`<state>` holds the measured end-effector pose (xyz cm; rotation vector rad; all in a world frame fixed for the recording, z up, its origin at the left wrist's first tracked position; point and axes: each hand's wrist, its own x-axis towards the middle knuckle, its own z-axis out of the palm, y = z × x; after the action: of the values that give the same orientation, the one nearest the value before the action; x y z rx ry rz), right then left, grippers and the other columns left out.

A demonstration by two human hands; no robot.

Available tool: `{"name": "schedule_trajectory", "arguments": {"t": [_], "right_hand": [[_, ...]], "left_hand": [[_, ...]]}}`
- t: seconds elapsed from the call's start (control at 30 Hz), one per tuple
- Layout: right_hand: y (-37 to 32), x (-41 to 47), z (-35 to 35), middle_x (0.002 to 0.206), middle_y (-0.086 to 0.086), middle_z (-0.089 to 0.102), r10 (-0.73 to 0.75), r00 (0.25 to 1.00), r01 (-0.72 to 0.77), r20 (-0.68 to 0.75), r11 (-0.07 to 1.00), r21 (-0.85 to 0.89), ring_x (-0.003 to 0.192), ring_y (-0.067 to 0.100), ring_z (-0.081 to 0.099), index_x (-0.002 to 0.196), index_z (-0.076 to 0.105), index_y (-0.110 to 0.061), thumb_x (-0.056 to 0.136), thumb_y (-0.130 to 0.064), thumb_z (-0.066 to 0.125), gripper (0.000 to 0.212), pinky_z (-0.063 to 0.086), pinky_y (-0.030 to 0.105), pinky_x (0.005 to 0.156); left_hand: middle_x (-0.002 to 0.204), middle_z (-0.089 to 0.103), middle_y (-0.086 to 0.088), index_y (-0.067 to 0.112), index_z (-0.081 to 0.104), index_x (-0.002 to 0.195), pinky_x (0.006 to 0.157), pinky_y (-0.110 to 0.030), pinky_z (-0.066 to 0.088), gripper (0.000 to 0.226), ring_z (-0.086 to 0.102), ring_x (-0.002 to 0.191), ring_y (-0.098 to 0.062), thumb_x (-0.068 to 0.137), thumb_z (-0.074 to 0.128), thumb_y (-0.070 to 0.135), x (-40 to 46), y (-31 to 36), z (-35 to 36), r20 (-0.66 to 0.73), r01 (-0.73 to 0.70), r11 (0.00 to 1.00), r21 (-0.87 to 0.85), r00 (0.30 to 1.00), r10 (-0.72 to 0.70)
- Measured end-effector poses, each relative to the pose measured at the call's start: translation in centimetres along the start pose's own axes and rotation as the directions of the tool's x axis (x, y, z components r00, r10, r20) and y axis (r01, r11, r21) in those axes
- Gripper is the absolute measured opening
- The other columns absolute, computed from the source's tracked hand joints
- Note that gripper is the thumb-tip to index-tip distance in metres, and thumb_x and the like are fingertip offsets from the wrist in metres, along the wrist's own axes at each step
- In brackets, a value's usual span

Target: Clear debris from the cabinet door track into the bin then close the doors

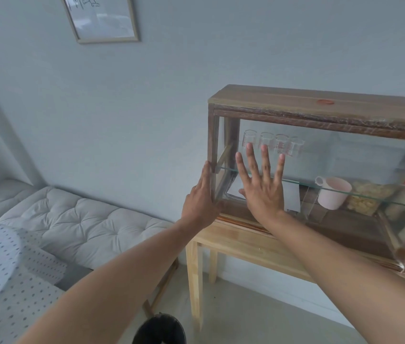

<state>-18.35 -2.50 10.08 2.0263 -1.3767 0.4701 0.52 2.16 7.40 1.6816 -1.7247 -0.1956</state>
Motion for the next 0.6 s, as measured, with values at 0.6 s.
{"name": "schedule_trajectory", "arguments": {"t": [0.6], "right_hand": [[6.0, -7.3, -7.9, 0.177, 0.011, -0.009, 0.043, 0.963, -0.056, 0.265, 0.998, 0.039, 0.163, 0.033, -0.008, 0.168, 0.018, -0.020, 0.101, -0.041, 0.056, 0.080, 0.010, 0.065, 0.128]], "left_hand": [[0.179, -0.003, -0.002, 0.023, -0.006, 0.168, 0.121, -0.070, 0.025, 0.107, 0.008, 0.163, -0.040, 0.096, 0.059, 0.067, -0.5, 4.7, -3.8, 0.297, -0.035, 0.956, 0.291, 0.953, -0.056]]}}
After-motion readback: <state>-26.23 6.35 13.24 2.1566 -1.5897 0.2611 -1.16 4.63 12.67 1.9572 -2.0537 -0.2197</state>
